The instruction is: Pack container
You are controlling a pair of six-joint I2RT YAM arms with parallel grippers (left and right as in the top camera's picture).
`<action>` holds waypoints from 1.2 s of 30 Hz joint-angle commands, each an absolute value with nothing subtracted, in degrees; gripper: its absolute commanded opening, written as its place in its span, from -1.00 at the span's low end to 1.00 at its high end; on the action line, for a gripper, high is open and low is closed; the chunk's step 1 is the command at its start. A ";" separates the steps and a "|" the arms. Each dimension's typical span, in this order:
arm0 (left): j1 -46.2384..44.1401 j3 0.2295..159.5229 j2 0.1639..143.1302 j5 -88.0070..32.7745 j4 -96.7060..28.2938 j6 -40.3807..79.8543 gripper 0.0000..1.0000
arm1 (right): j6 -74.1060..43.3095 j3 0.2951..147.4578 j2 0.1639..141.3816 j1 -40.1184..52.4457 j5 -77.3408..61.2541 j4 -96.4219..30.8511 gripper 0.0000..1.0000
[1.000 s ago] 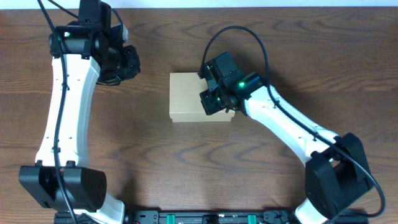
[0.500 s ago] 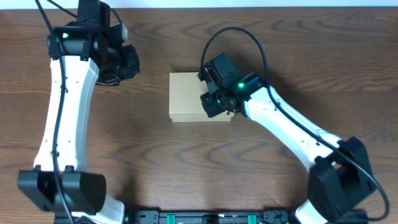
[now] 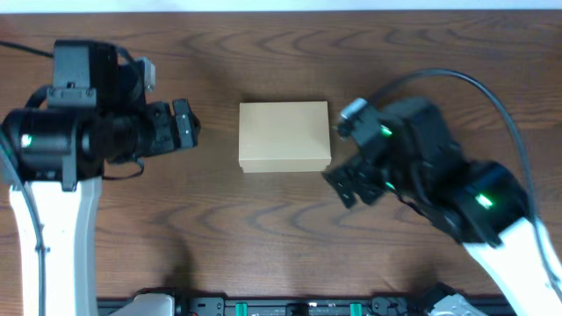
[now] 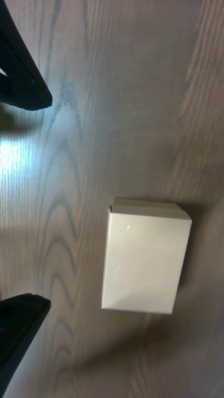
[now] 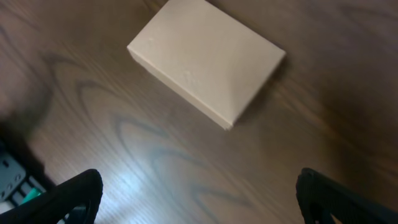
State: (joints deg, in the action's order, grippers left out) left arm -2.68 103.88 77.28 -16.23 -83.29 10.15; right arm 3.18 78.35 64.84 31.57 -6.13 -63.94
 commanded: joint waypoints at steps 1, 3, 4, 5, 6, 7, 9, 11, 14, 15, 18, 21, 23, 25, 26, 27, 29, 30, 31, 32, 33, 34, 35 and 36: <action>-2.59 103.66 70.00 -16.29 -83.53 7.73 0.91 | 5.69 76.27 57.28 31.05 -6.00 -64.77 0.99; -2.59 103.53 64.77 -14.00 -83.81 7.66 0.90 | 5.67 73.89 52.03 31.05 -6.02 -64.93 0.99; -2.59 103.48 62.59 -12.86 -84.05 7.68 0.91 | 5.67 72.79 49.95 31.05 -6.02 -65.01 0.98; -2.59 103.31 60.49 -11.90 -84.23 7.70 0.91 | 5.61 71.66 48.05 31.05 -6.20 -65.12 0.99; -2.59 102.85 57.23 -10.92 -84.44 7.68 0.90 | 5.34 70.04 45.52 31.05 -6.26 -65.32 0.99; -2.59 102.35 54.96 -10.59 -84.62 7.68 0.91 | 5.08 68.79 43.55 31.05 -6.33 -65.43 0.99; -2.59 100.73 50.28 -9.85 -85.01 7.68 0.91 | 4.05 66.46 39.51 31.05 -7.09 -65.58 0.99; -2.59 97.93 45.47 -9.78 -85.03 7.68 0.91 | 3.20 65.08 36.29 31.05 -7.57 -65.63 0.99; -2.59 92.25 38.28 -9.72 -84.58 7.68 0.90 | 2.61 63.68 31.07 31.05 -7.55 -65.63 0.98; -2.59 89.73 35.31 -9.91 -84.12 7.68 0.91 | 2.59 63.51 29.45 31.05 -7.55 -65.63 0.99; -2.59 83.13 27.53 -10.37 -81.93 7.70 0.90 | 2.61 63.48 25.91 31.05 -7.25 -65.63 0.99; -2.59 75.85 20.32 -10.55 -78.04 7.99 0.90 | 2.61 63.48 25.23 31.05 -7.33 -65.60 0.98; -2.59 70.50 16.12 -10.55 -74.94 9.39 0.90 | 2.63 63.46 25.28 31.05 -7.31 -65.63 0.98; -2.59 65.71 13.34 -10.55 -72.38 11.00 0.90 | 2.61 63.46 25.28 31.05 -7.31 -65.65 0.98; -2.59 63.31 12.36 -10.55 -71.11 11.77 0.91 | 2.61 63.46 25.28 31.05 -7.31 -65.65 0.99; -2.59 61.04 11.70 -10.57 -69.84 12.27 0.91 | 2.61 63.46 25.28 31.05 -7.31 -65.65 0.99; -2.59 56.84 11.35 -10.68 -67.02 12.47 0.91 | 2.61 63.46 25.28 31.05 -7.31 -65.65 0.98; -2.59 54.89 11.35 -11.00 -65.30 12.47 0.91 | 2.61 63.46 25.28 31.05 -7.31 -65.65 0.99; -2.59 52.38 11.35 -11.94 -62.63 12.47 0.90 | 2.61 63.46 25.28 31.05 -7.31 -65.65 0.99; -2.59 50.39 11.38 -12.86 -60.23 12.47 0.90 | 2.63 63.46 25.28 31.05 -7.31 -65.65 0.98; -2.59 47.62 11.38 -14.02 -56.66 12.51 0.91 | 2.61 63.46 25.28 31.05 -7.31 -65.65 0.99; -2.59 45.10 11.38 -14.72 -53.39 12.51 0.91 | 2.61 63.46 25.28 31.05 -7.31 -65.65 0.99; -2.59 42.78 11.38 -14.85 -50.46 13.34 0.91 | 2.61 63.46 25.28 31.05 -7.31 -65.65 0.99; -2.59 40.53 11.40 -14.66 -47.72 14.31 0.90 | 2.61 63.46 25.28 31.05 -7.31 -65.65 0.99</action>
